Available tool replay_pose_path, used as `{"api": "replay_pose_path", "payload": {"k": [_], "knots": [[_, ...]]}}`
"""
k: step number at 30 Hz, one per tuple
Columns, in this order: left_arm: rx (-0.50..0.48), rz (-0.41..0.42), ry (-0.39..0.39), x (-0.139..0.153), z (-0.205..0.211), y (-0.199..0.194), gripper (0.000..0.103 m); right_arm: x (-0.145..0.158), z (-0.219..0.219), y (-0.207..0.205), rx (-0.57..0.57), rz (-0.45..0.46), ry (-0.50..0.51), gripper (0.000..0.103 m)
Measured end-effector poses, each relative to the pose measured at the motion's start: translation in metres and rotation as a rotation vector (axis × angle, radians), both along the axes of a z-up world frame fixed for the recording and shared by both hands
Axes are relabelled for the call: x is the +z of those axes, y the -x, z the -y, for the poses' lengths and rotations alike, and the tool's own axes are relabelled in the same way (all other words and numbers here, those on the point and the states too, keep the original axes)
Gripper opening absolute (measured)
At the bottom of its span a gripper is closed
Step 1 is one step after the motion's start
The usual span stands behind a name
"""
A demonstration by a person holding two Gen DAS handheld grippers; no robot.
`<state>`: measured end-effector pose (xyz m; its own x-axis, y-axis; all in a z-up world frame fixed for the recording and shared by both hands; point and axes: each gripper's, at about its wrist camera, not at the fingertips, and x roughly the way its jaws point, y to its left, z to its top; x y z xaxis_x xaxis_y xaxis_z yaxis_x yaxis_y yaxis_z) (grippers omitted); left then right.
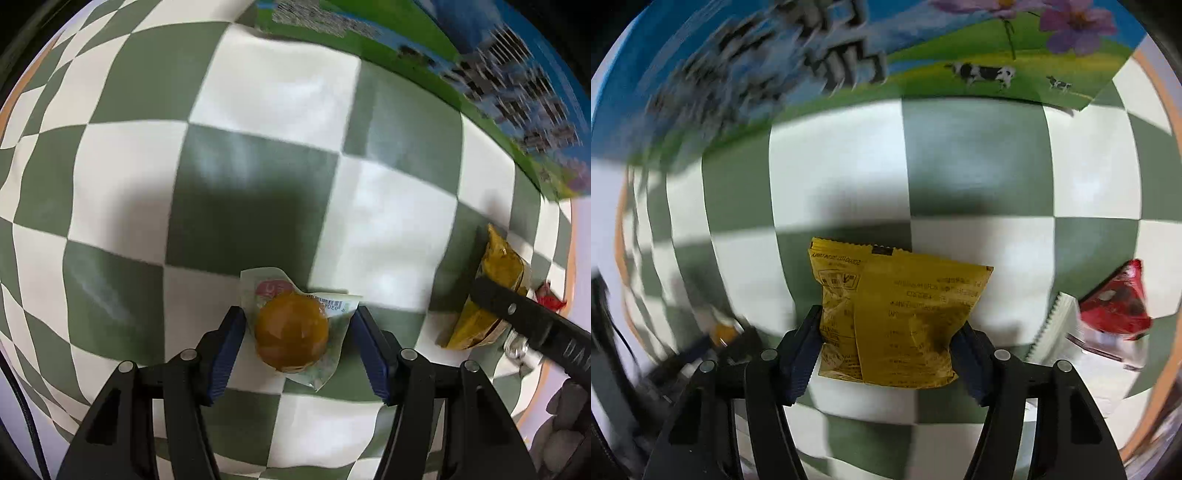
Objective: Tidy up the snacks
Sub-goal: 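Grasp the round egg snack with the left tool while the right tool grasps the yellow bag, then carry the egg snack and yellow bag over the box and open both tools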
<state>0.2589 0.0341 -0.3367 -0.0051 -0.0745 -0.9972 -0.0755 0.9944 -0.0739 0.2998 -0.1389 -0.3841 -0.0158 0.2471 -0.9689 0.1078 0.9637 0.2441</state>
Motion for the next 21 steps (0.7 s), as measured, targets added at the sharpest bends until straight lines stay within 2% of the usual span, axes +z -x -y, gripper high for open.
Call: {"api": "replay_pose_path", "payload": {"k": [5,8,13,15,19,21], "knots": [[-0.059,-0.042,0.010,-0.006,0.020,0.023,0.058,-0.004,-0.007,0.038,0.155,-0.017,0.074,0.068],[-0.089,-0.056,0.006,-0.011,0.031,0.033,0.058,-0.006,-0.006,0.053,0.175,-0.028,0.085,0.068],[-0.124,-0.081,-0.019,-0.022,0.044,0.034,0.060,-0.011,-0.010,0.054,0.161,-0.056,0.068,0.072],[-0.134,-0.093,-0.025,-0.025,0.047,0.030,0.060,-0.013,-0.010,0.052,0.152,-0.066,0.061,0.079],[-0.129,-0.100,-0.025,-0.029,0.052,0.024,0.060,-0.019,-0.018,0.057,0.125,-0.073,0.057,0.079],[-0.126,-0.092,-0.030,-0.024,0.050,0.032,0.058,-0.019,-0.003,0.055,0.099,-0.061,0.048,0.075]]}}
